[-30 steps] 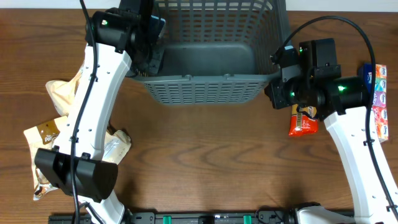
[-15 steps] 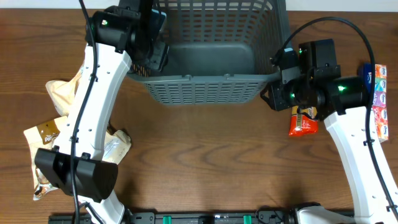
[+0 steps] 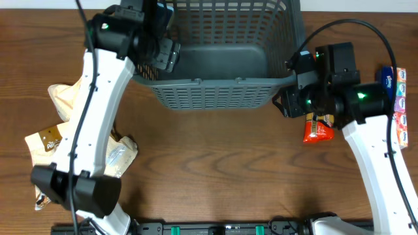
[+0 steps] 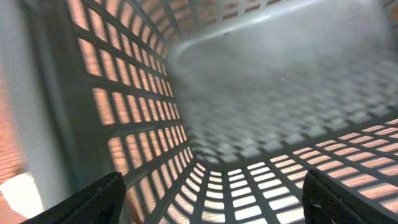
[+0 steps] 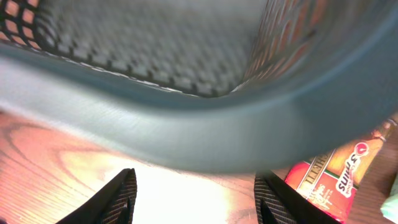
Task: Pack container
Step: 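Release the basket and withdraw both grippers outward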
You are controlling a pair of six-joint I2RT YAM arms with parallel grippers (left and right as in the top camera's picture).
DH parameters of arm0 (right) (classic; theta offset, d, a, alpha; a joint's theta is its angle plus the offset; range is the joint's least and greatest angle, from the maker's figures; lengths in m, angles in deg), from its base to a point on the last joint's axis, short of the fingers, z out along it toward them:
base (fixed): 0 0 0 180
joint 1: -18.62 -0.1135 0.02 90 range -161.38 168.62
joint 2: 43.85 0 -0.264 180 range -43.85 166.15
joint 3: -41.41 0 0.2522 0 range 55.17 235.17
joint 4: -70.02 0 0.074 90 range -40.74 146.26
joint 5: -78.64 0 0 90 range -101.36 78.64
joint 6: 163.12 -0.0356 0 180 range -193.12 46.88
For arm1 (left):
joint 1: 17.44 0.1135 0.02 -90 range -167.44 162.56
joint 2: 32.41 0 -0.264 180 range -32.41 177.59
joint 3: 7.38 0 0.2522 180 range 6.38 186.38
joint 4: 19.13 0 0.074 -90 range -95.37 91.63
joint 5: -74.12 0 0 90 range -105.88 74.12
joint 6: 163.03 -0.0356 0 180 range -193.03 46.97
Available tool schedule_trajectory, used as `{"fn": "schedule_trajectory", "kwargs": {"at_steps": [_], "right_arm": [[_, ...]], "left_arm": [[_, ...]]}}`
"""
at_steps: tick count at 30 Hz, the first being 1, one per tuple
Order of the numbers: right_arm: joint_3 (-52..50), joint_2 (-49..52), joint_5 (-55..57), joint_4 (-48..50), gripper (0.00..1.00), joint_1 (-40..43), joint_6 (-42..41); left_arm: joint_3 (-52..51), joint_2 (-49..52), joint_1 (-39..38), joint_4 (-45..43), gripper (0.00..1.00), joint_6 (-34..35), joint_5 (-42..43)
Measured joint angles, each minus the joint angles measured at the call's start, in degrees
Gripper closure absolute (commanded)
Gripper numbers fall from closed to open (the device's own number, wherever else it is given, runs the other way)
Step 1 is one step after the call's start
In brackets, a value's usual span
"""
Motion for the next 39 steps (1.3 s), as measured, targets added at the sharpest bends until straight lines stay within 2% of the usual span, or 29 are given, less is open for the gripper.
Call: {"fn": "schedule_trajectory", "kwargs": {"at_steps": [3,4,8,10,11,16,23,27,31,33,39], "right_arm": [[0.0,-2.8,0.0,0.0,0.45,0.0,-0.5],[0.0,-3.7,0.0,-0.2,0.45,0.0,-0.6],[0.0,-7.4,0.2,-1.4,0.45,0.0,-0.9],[0.0,-9.2,1.5,-2.9,0.44,0.0,-1.6],[0.0,-10.2,2.6,-3.5,0.42,0.0,-2.2],[0.0,-15.9,13.0,-6.0,0.18,0.1,-9.1],[4.7,-21.1,21.7,-7.1,0.15,7.1,-15.1],[6.8,-19.1,22.9,-7.7,0.13,13.6,-15.6],[7.4,-12.8,21.2,-7.6,0.11,19.1,-14.3],[7.4,-8.1,20.1,-7.5,0.02,20.7,-13.4],[7.3,1.9,18.0,-2.1,0.01,21.5,-10.6]], "left_arm": [[0.0,-3.3,-0.4,0.0,0.19,0.0,0.0],[0.0,-4.3,-0.7,0.0,0.14,0.0,0.0],[0.0,-8.0,-1.7,0.9,0.12,0.0,0.0],[0.0,-9.6,-1.9,2.8,0.07,-0.1,0.0],[0.0,-10.3,-1.8,4.3,0.05,-0.2,0.0],[0.0,-14.1,-0.7,11.5,0.03,0.9,-3.9],[0.0,-18.0,8.0,14.2,0.00,4.5,-12.1],[-0.4,-17.8,14.7,13.1,0.01,6.8,-13.6],[-2.7,-17.4,19.7,11.3,0.01,9.3,-13.9],[-4.2,-17.0,21.0,9.6,0.01,9.9,-13.5],[-11.3,-16.0,22.0,3.1,0.01,10.8,-12.7]]}}
